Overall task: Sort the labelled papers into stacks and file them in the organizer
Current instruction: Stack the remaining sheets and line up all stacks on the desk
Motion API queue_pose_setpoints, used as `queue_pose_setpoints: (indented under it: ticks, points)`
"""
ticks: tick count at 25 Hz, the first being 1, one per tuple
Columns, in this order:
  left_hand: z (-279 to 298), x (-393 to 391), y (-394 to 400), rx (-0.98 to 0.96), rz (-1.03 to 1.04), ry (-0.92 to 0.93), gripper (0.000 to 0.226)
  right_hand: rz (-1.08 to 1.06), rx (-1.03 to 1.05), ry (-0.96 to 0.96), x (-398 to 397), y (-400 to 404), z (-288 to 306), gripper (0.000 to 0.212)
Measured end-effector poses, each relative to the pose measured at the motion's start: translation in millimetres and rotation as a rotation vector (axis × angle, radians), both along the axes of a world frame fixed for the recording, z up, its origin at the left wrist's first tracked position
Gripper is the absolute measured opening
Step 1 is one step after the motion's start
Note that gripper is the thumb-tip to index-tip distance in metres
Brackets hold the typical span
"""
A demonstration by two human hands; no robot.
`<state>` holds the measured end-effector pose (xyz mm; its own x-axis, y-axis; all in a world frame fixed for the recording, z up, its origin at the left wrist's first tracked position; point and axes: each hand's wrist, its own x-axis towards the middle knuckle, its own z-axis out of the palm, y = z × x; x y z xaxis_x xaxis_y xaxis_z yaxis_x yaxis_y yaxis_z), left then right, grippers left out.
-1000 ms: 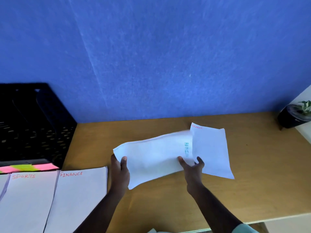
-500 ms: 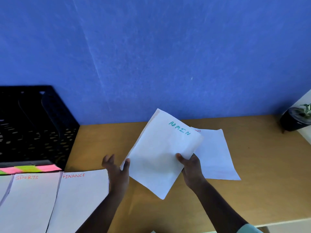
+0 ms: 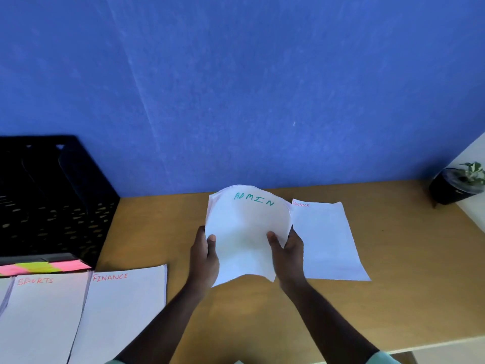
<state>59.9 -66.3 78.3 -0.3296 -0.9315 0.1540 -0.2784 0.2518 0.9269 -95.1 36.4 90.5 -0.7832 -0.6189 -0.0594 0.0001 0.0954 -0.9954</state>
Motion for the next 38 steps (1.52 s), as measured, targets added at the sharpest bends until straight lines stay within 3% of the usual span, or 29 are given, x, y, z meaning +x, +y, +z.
queue_pose_setpoints:
  ticks: [5,8,10,17,23,27,33,38]
  points:
    - [12.1,3.2,15.1,-0.068,0.012,0.094,0.024,-0.006,-0.094,0.201,15.3,7.0,10.6,0.030]
    - [-12.9,15.1,20.2,-0.026,0.011,-0.056,0.022,0.043,0.071,0.205,18.4,12.5,-18.7,0.039]
    - [-27.7,19.0,22.9,0.026,0.006,-0.140,0.021,0.048,0.213,0.216,18.1,16.4,-43.7,0.029]
    - [-23.5,13.9,3.5,0.096,0.093,-0.212,0.009,0.045,0.341,0.151,-0.8,9.1,-43.1,0.009]
    - [-47.8,35.9,5.4,0.360,0.200,-0.469,0.013,0.175,0.524,-0.092,11.3,19.4,-75.0,0.004]
    - [-63.5,72.3,18.3,0.469,0.257,-0.608,0.017,0.244,0.661,-0.106,44.3,22.0,-104.6,0.003]
    - [-82.9,119.5,15.8,0.436,0.399,-0.637,0.009,0.273,0.761,-0.079,78.9,12.5,-117.0,0.007]
    - [-89.0,127.8,14.4,0.347,0.331,-0.660,0.007,0.228,0.886,-0.024,73.1,18.8,-120.9,0.002]
